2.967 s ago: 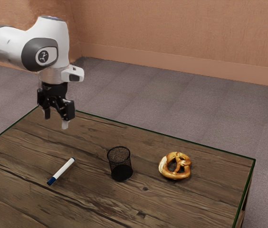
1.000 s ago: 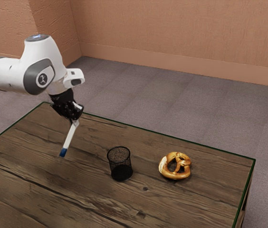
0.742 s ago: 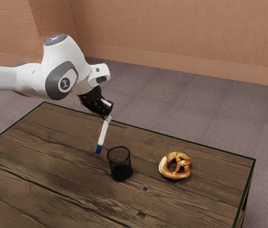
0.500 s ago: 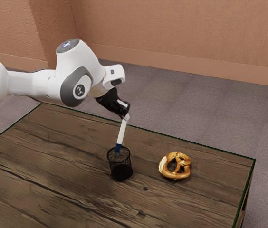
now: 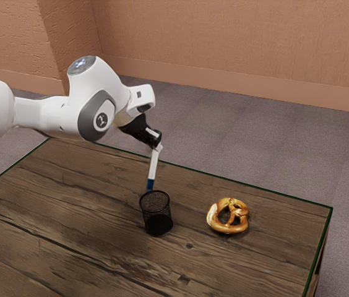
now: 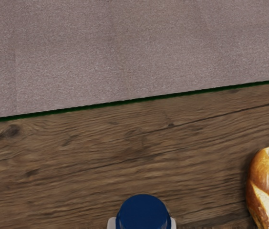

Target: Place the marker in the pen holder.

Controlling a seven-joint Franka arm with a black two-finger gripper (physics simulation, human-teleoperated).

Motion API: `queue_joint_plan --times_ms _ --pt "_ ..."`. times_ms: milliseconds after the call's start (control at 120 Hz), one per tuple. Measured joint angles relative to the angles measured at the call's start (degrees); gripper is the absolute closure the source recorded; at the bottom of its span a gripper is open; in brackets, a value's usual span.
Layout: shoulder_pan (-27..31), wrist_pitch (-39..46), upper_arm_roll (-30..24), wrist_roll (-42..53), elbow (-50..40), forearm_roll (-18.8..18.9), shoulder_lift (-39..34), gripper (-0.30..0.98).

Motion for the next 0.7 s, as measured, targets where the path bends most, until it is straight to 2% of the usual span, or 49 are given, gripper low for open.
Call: queue_joint_plan --times_ms 275,700 --pt "-0.68 -0.71 0.11 1.50 -1.64 -0.05 -2.72 0.79" --pt "-2.15 -2.09 0.03 0.49 -4.87 -0.23 -2.59 0.78"
